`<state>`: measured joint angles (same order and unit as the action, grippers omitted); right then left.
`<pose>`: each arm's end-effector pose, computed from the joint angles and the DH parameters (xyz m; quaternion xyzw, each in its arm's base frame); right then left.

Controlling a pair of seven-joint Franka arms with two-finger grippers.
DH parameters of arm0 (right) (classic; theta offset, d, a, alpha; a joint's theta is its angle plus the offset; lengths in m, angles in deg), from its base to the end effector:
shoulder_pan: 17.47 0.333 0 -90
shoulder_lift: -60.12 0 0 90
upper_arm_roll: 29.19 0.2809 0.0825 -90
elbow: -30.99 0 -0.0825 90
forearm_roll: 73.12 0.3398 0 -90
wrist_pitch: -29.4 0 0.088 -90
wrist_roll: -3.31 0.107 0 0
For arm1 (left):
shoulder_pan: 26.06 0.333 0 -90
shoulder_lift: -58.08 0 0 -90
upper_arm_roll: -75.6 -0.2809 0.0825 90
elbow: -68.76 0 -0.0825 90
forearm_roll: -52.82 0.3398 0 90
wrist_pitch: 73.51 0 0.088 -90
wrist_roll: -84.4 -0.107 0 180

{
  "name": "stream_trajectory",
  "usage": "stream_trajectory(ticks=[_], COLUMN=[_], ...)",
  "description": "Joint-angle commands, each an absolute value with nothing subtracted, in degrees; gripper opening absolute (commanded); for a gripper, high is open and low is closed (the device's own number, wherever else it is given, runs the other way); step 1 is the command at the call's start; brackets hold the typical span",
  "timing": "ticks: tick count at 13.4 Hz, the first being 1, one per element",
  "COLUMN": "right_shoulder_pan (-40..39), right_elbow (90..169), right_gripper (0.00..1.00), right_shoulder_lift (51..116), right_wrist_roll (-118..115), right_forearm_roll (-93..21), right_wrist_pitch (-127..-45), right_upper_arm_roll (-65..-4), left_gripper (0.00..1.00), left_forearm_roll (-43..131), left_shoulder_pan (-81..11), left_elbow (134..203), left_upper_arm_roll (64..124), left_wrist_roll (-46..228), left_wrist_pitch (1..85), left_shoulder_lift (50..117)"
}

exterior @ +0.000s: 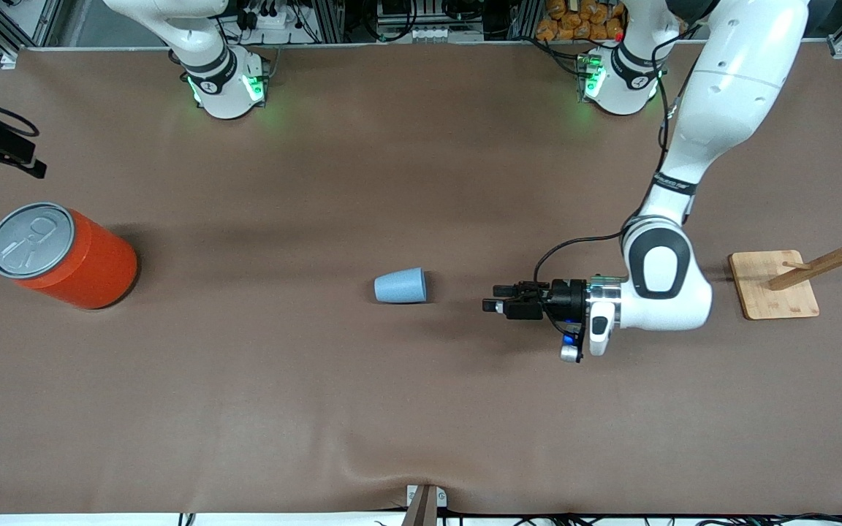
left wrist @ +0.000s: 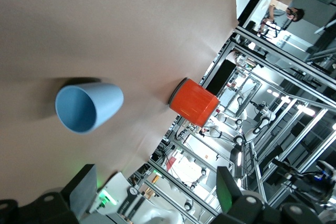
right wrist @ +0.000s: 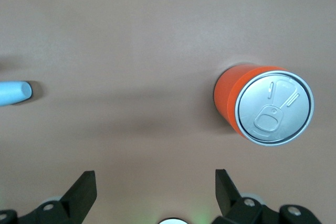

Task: Flip cup
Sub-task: 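Grasp the lying cup by its base with the left gripper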

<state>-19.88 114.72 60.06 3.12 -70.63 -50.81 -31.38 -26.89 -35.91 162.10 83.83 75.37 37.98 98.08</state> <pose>0.4910 -0.0343 0.6214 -0.9987 0.0354 0.0293 0.0228 0.5821 -0.2470 0.2398 0.7839 0.1682 -0.1947 0.5650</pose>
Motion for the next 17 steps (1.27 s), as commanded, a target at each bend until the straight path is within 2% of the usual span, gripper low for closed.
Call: stream_trajectory(ticks=[1, 6, 9, 11, 17], right_shoulder_pan=[-19.7, -19.8, -19.8, -19.7, -20.0], right_elbow=[115.3, 115.5, 115.5, 115.5, 114.8], right_gripper=[1.0, 1.0, 1.0, 1.0, 1.0], right_shoulder_lift=[59.7, 60.6, 60.6, 60.7, 60.6], right_wrist_roll=[7.6, 5.3, -0.4, 0.0, 2.2], right_forearm_roll=[-69.9, -71.2, -71.5, -71.7, -73.3], right_wrist_pitch=[-51.5, -55.5, -54.7, -54.5, -46.9], right_upper_arm_roll=[-30.4, -30.2, -30.2, -30.2, -30.3], left_gripper=[1.0, 1.0, 1.0, 1.0, 1.0], left_forearm_roll=[-30.7, -37.9, -43.6, -46.5, -50.4], left_shoulder_pan=[-39.8, -42.5, -46.7, -47.8, -50.0], left_elbow=[165.7, 167.5, 168.0, 167.8, 167.6], left_upper_arm_roll=[83.9, 83.9, 83.9, 83.9, 83.9], left_wrist_roll=[69.5, 59.4, 57.2, 53.3, 50.6], left_wrist_pitch=[45.1, 47.8, 55.1, 56.0, 57.0], left_shoulder_lift=[97.4, 100.9, 101.1, 102.3, 103.7])
